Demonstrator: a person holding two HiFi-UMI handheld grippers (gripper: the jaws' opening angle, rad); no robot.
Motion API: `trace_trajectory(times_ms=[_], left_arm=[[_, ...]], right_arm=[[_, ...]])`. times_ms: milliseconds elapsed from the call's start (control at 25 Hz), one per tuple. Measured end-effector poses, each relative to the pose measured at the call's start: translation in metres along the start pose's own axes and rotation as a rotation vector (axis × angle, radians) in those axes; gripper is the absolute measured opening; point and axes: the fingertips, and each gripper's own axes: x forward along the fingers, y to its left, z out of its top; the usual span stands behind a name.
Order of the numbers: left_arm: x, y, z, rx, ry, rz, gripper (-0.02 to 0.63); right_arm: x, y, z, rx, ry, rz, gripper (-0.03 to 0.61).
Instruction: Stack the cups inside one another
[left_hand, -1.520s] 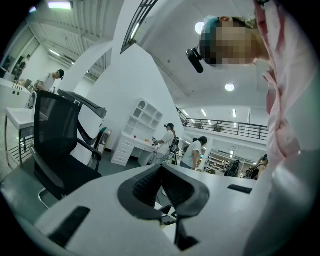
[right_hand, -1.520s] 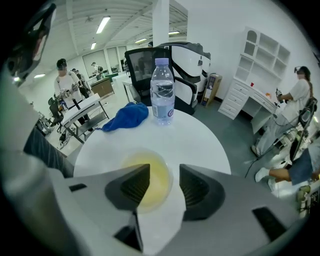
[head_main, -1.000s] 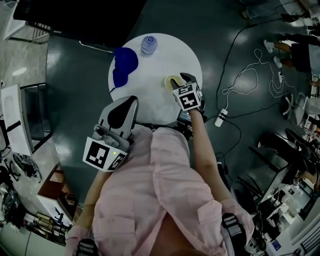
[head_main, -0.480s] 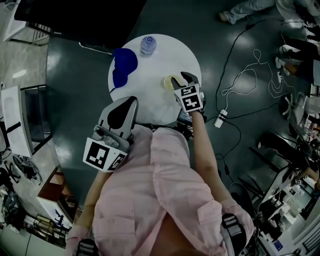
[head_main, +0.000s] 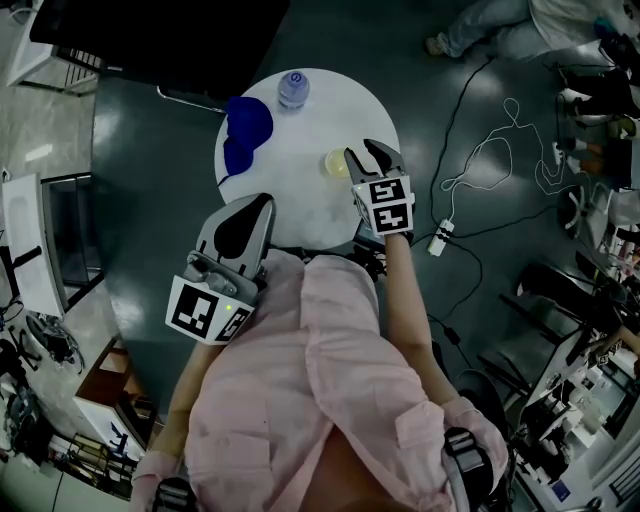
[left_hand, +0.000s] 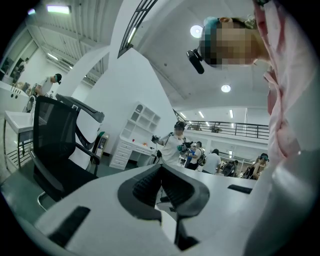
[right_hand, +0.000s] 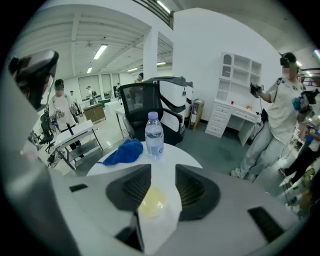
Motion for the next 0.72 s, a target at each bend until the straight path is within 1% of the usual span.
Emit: trace_trajectory(times_ms=[80, 240, 360, 440, 720], left_arm=[[0.0, -0.002, 0.0, 0.002, -0.002, -0.003, 0.018], [0.0, -0.008, -0.001, 0.006, -0.003, -0.01, 0.018], [-0.002, -0.013, -0.003, 0.009, -0.002, -0.015, 0.018], [-0.002, -0.016, -0.003, 0.009, -0.004, -0.018, 0.018], [-0.004, -0.026, -0.007, 0.011, -0.008, -0.034, 0.018]], right_arm=[[-0.01, 0.0, 0.012, 0.007, -0.05, -0.016, 0.15], [-0.032, 0.0, 0.034, 0.018, -0.154, -0.051, 0.089], [-0.05, 0.003, 0.05, 0.034, -0.236, -0.068, 0.055], [-0.062, 0.005, 0.058, 0.046, -0.284, -0.075, 0.044], [-0.101, 0.007, 0.074, 0.093, -0.414, -0.099, 0.037]])
